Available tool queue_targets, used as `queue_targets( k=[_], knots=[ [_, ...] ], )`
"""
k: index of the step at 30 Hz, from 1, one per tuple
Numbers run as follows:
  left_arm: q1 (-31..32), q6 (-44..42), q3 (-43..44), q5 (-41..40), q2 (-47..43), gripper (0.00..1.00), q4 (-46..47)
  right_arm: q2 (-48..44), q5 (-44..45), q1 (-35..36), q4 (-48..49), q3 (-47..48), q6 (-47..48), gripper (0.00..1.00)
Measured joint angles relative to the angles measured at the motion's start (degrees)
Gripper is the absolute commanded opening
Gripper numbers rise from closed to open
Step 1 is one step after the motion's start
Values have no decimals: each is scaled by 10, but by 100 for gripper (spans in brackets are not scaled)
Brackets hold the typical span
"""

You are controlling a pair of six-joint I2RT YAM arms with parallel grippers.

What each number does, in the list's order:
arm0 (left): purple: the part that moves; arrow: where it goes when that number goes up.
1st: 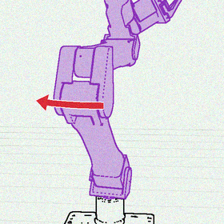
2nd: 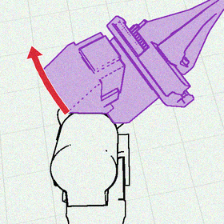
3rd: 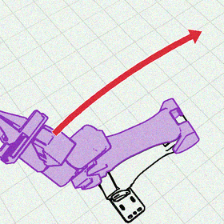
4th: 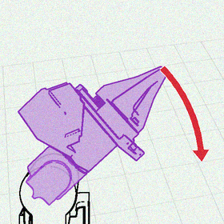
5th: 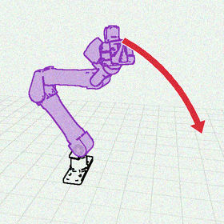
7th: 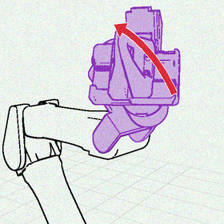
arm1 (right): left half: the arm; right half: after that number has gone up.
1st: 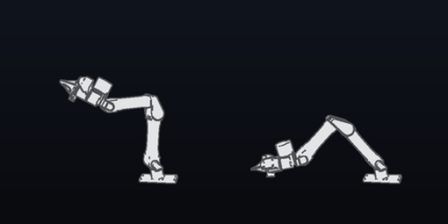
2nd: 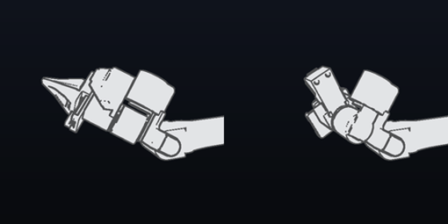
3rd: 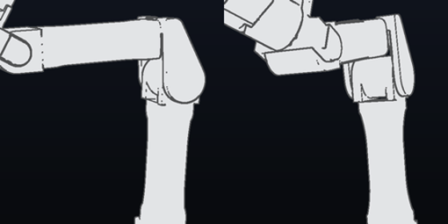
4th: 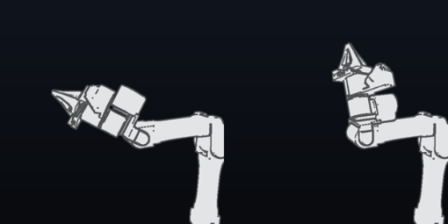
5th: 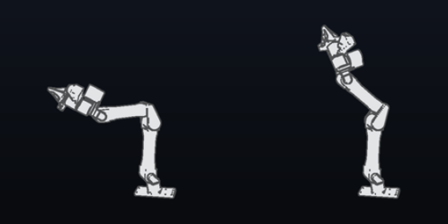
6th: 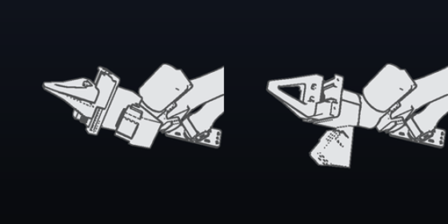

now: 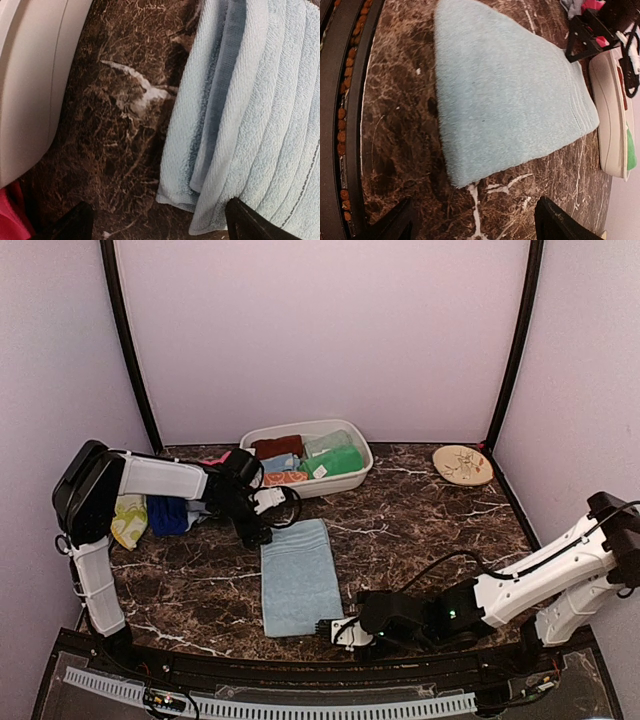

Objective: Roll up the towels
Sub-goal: Rotate the towel at the center of the board, then pick up the towel from the center of the board.

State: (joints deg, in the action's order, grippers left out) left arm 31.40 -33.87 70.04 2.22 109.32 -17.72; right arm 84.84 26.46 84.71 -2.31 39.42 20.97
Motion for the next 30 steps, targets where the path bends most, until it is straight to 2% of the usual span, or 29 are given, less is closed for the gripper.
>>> queue_targets(
  k=[4, 8, 13, 14, 15, 20, 22, 30],
  knots=[
    [1, -5, 18, -14, 10, 99, 7, 36, 9, 15, 10, 1, 54, 72],
    [0, -13, 34, -22, 7, 99, 8, 75, 17, 16, 27, 21, 97, 63],
    [-17, -15, 28, 4, -43, 99, -15, 128, 19, 15, 61, 45, 141, 54],
    [-24, -15, 13, 18, -83, 99, -23, 134, 17, 15, 66, 49, 145, 49],
    [-28, -15, 12, 18, -86, 99, -24, 138, 16, 15, 70, 51, 147, 44],
    [-53, -22, -74, 61, -222, 99, -37, 163, -4, 3, 66, 70, 138, 6],
    [-52, -24, -106, 85, -257, 99, -54, 171, -27, -12, 43, 90, 114, 0],
    [-45, -33, -199, 176, -325, 97, -121, 173, -154, -70, -26, 171, 5, 0]
  ],
)
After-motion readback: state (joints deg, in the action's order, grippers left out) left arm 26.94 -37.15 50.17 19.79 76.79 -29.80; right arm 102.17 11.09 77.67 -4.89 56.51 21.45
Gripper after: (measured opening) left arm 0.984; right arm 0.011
